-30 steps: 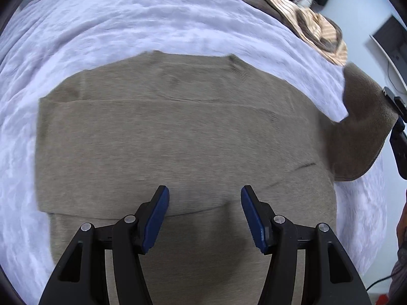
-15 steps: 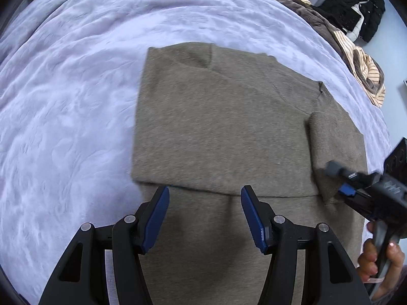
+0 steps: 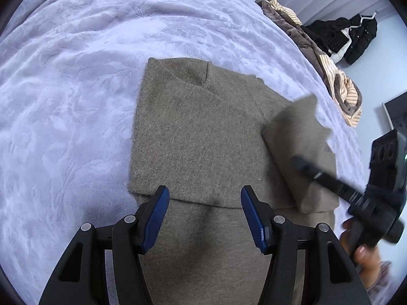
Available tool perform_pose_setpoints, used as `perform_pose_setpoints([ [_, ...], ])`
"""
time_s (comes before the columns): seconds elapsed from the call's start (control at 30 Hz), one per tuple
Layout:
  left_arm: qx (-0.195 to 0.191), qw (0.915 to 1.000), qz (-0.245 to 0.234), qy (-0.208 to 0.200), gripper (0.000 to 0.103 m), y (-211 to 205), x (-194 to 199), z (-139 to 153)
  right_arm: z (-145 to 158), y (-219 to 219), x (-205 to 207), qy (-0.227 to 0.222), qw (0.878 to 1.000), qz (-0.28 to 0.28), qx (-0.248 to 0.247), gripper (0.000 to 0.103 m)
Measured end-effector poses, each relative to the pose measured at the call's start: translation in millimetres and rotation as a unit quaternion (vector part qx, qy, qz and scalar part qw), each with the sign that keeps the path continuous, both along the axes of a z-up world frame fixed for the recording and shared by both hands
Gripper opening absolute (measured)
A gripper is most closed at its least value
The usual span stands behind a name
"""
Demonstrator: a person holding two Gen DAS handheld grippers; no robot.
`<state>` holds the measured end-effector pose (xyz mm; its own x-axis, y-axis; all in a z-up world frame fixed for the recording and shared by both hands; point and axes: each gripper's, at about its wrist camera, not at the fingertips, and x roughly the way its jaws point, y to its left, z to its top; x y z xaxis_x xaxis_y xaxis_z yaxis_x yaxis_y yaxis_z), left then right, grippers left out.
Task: Fold small clothes
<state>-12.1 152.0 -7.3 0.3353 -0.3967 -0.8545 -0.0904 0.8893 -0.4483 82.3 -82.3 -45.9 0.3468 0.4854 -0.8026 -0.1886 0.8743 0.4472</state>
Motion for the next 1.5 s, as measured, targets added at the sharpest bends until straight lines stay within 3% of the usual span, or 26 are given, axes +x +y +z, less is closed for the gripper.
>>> perform_pose_setpoints([
  [0.03,-0.006,1.0000,-0.001,0.005,0.060,0,1,-2,-9,18,-3,0.011,0.999,0.032,-0.027,0.009],
  [0.1,-0.019,0.9997,-0.004,0.016,0.060,-4,5,-8,-22,27,-11,0.035,0.996,0.054,-0.059,0.025],
  [0.13,-0.027,0.9994,-0.006,0.021,0.060,-5,6,-11,-28,30,-14,0.044,0.995,0.059,-0.063,0.039],
  [0.17,-0.034,0.9991,-0.009,0.025,0.060,-8,7,-13,-30,26,-19,0.044,0.996,0.057,-0.054,0.043],
  [0.3,-0.063,0.9967,-0.019,0.048,0.060,-20,13,-26,-23,-6,-34,0.053,0.998,0.024,-0.024,0.046],
  [0.37,-0.072,0.9956,-0.020,0.057,0.060,-25,15,-30,-19,-23,-40,0.061,0.998,-0.004,-0.008,0.046],
  [0.43,-0.081,0.9949,-0.014,0.059,0.069,-28,18,-32,-15,-53,-51,0.073,0.996,-0.040,0.012,0.046],
  [0.53,-0.085,0.9951,-0.008,0.049,0.069,-31,23,-26,-17,-108,-71,0.090,0.989,-0.108,0.049,0.046],
  [0.63,-0.075,0.9969,-0.007,0.023,0.069,-35,27,-13,-22,-160,-93,0.096,0.973,-0.191,0.084,0.046],
  [0.73,-0.064,0.9977,-0.011,0.021,0.067,-41,35,-14,-32,-210,-106,0.097,0.946,-0.281,0.129,0.046],
  [0.77,-0.056,0.9980,-0.011,0.028,0.064,-43,40,-18,-36,-223,-108,0.095,0.936,-0.305,0.146,0.046],
  [0.83,-0.052,0.9977,-0.021,0.037,0.007,-48,49,-25,-43,-246,-109,0.089,0.914,-0.354,0.176,0.046],
  [0.9,-0.042,0.9982,-0.025,0.037,0.007,-50,57,-25,-52,-264,-108,0.089,0.890,-0.390,0.221,0.042],
  [0.93,-0.043,0.9985,-0.027,0.022,0.007,-50,59,-19,-56,-269,-105,0.091,0.880,-0.400,0.237,0.012],
  [1.0,-0.039,0.9985,-0.033,-0.020,0.007,-49,62,1,-47,-264,-96,0.076,0.888,-0.389,0.233,0.006],
  [1.07,-0.040,0.9976,-0.039,-0.040,0.007,-45,64,11,-27,-256,-90,0.042,0.915,-0.349,0.197,0.006],
  [1.17,-0.034,0.9978,-0.051,-0.024,0.007,-42,65,1,-24,-253,-90,0.043,0.934,-0.319,0.153,0.006],
  [1.23,-0.013,0.9976,-0.068,-0.005,0.007,-45,58,-15,-41,-251,-88,0.062,0.937,-0.316,0.138,0.006],
  [1.33,0.022,0.9968,-0.075,0.018,0.008,-46,42,-36,-65,-256,-93,0.077,0.930,-0.327,0.152,0.004],
  [1.5,0.021,0.9988,-0.032,0.032,0.012,-20,31,-36,-55,-258,-99,0.078,0.933,-0.321,0.144,0.008],
])
